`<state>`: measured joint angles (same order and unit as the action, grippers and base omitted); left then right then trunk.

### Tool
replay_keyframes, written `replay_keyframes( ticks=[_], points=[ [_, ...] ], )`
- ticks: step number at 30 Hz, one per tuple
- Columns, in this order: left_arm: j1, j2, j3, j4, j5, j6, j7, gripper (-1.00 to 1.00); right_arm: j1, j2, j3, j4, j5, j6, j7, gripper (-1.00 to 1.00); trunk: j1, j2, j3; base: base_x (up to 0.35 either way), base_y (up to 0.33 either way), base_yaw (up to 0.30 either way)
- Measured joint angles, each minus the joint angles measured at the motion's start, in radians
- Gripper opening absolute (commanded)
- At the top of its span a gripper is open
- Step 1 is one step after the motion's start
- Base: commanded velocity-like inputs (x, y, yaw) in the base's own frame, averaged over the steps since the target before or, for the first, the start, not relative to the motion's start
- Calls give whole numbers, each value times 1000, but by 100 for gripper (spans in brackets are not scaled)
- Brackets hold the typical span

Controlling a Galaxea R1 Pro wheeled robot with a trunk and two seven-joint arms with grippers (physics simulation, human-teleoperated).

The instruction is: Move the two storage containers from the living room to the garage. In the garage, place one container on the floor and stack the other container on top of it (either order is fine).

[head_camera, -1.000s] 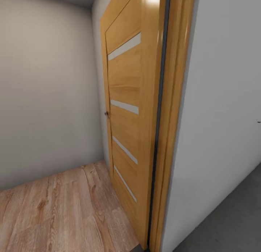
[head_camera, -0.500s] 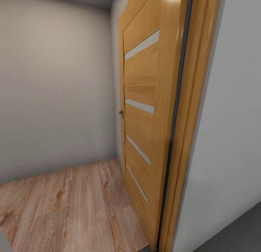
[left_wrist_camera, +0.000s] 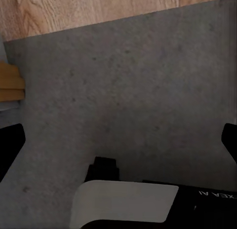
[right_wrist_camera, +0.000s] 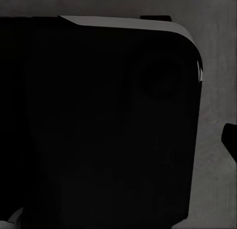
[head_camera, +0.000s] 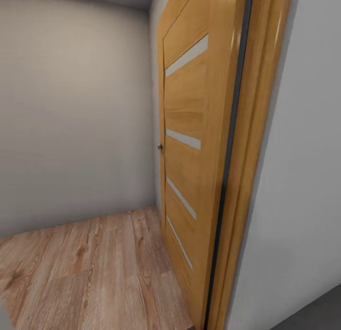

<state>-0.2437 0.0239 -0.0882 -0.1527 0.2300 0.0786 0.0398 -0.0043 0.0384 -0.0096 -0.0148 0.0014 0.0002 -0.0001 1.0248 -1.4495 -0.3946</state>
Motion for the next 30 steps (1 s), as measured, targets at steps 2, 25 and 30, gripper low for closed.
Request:
replay_keyframes(
  ticks=[2,25,30],
  points=[
    [0,-2,0,0,0,0,0,100,0,0,0,0,0,0,0,100,0,0,-2,158,-237,195],
    [6,-21,0,0,0,-5,-1,100,0,1,5,0,6,0,-1,100,0,0,-22,20,-36,211],
    [6,-21,-1,0,-1,-4,-1,100,0,1,6,0,6,0,-1,100,0,0,-27,80,-145,215]
  ],
)
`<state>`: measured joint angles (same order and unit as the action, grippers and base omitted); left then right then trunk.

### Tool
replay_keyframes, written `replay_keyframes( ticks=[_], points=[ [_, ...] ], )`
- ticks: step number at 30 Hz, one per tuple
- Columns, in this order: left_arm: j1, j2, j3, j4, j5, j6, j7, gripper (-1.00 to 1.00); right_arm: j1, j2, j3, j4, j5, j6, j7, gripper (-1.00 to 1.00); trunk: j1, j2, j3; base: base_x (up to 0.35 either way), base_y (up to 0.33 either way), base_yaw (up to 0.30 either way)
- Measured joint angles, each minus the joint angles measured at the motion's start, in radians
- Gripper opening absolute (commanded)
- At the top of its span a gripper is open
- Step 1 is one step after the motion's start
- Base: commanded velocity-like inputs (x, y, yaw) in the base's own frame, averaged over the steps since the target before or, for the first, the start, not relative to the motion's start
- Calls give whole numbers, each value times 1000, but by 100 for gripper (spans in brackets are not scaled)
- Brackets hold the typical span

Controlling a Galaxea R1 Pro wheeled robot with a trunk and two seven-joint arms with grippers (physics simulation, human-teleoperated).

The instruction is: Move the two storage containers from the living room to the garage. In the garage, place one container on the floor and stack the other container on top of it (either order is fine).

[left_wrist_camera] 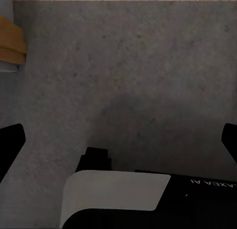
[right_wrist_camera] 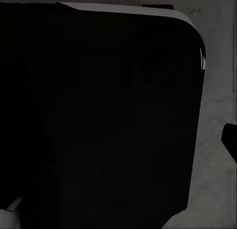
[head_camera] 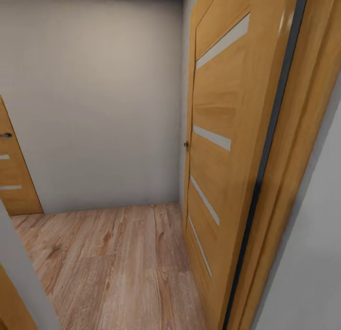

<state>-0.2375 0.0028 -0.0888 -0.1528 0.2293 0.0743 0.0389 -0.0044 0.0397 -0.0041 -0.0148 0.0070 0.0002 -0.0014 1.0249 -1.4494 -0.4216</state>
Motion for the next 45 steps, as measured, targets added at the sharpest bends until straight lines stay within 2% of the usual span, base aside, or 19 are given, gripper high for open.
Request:
replay_keyframes(
  ticks=[7,20,45],
  points=[
    [0,0,0,0,0,0,0,100,0,0,1,0,0,1,0,100,0,0,-6,105,-153,214],
    [0,-1,0,0,0,0,0,100,0,0,3,0,0,0,0,100,0,0,-18,68,-16,204],
    [1,-6,0,0,0,0,0,100,0,-1,1,1,-3,0,0,100,0,0,-23,112,41,54]
  ],
)
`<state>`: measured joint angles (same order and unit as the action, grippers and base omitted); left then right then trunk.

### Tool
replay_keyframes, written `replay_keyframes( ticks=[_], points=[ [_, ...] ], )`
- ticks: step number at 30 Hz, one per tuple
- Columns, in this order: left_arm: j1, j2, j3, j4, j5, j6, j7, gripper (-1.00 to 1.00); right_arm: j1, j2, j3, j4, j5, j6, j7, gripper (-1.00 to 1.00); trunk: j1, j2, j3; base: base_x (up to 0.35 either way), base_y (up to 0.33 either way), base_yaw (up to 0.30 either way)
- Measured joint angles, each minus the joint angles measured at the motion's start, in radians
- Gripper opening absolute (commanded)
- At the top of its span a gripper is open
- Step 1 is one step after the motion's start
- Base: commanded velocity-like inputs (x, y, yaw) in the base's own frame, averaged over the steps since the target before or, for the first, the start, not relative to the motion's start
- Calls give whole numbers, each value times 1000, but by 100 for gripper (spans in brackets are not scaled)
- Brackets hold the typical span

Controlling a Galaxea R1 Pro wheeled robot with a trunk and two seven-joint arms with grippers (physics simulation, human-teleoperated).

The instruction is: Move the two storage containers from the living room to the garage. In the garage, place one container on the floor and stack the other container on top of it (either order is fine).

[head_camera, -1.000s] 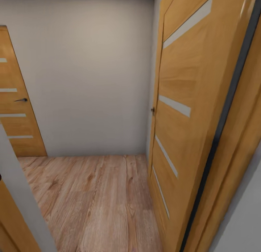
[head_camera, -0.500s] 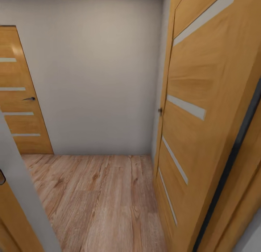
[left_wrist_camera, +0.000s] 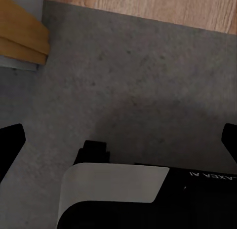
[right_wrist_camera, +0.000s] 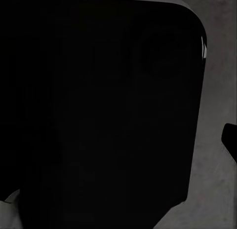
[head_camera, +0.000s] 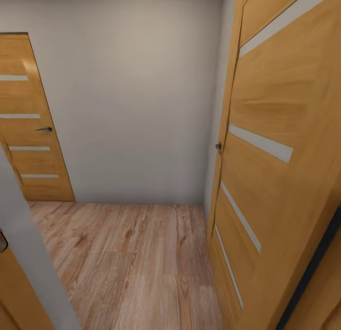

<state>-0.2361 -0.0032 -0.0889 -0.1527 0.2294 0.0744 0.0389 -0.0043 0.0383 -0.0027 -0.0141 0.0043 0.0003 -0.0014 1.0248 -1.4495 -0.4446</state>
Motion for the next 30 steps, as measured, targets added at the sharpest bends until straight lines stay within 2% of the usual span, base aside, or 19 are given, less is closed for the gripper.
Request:
replay_keyframes(
  ticks=[18,30],
  points=[
    [0,-1,1,0,0,0,0,100,0,-1,0,4,-1,0,0,100,0,0,-1,141,6,10],
    [0,-6,1,0,0,0,0,100,0,-1,1,8,-1,0,0,100,0,0,-1,40,51,0]
  ],
)
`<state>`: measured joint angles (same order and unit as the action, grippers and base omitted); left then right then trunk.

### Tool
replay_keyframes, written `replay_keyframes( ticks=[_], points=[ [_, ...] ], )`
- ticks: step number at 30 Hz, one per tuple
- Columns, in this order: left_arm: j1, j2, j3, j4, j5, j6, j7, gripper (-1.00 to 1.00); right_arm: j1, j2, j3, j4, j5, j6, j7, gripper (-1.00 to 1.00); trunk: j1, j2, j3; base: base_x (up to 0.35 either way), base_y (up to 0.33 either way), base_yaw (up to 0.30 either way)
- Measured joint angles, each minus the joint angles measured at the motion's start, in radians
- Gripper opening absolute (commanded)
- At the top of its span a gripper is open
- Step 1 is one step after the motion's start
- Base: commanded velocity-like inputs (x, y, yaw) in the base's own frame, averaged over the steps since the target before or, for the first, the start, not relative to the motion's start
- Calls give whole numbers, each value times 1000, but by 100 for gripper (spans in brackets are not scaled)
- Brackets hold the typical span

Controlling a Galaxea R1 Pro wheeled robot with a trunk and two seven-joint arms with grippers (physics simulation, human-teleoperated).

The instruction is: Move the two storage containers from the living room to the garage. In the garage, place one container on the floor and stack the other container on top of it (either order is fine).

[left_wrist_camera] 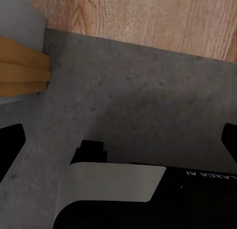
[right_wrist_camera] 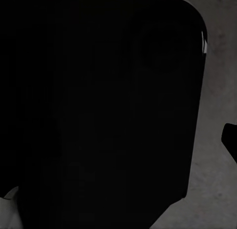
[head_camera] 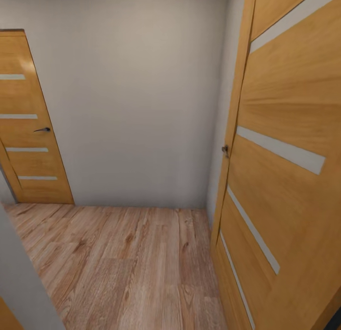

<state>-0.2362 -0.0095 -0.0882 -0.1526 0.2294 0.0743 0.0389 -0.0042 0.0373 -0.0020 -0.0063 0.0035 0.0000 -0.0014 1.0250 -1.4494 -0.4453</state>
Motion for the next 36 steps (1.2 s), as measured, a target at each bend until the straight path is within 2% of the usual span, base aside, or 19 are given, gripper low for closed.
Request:
replay_keyframes(
  ticks=[27,36],
  points=[
    [13,-5,-2,0,0,0,0,100,0,1,1,2,-1,0,0,100,0,0,0,50,22,0],
    [15,-8,-2,0,0,-9,0,100,0,1,1,3,-1,0,0,100,0,0,0,125,-11,0]
  ],
)
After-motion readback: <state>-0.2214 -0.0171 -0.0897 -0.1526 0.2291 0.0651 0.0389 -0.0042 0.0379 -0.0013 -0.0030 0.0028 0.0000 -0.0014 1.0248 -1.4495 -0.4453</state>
